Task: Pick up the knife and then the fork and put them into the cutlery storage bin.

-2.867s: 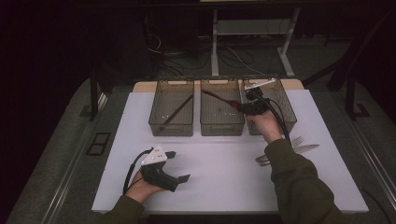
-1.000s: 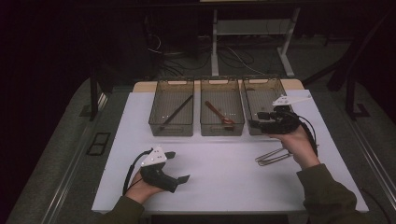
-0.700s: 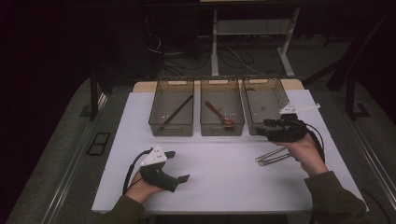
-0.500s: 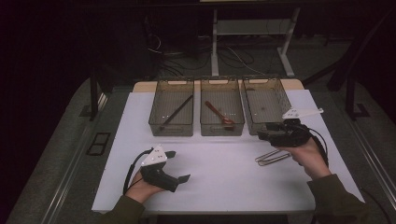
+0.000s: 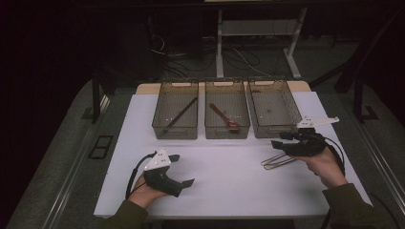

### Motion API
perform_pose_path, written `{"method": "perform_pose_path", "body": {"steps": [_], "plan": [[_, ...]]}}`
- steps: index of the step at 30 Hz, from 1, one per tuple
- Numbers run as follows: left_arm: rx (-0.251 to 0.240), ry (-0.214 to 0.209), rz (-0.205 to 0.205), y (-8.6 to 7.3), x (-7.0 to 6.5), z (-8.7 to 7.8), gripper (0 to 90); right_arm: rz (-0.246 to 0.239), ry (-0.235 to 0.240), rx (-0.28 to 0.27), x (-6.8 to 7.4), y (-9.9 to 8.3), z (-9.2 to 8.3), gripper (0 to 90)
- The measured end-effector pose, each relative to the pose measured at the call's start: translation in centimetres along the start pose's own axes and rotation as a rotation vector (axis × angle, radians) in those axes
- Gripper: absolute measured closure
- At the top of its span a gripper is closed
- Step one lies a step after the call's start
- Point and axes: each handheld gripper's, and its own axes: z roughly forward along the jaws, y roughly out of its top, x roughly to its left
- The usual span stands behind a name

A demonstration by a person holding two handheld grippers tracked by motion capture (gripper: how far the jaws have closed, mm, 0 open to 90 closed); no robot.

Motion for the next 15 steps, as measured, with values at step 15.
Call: {"method": "perform_pose_path", "body": {"steps": [15], "plan": [[0.0, 0.013, 0.0, 0.0, -0.1, 0.0, 0.0, 0.004, -0.092, 0.156, -2.9, -2.9, -0.3, 79.7]]}}
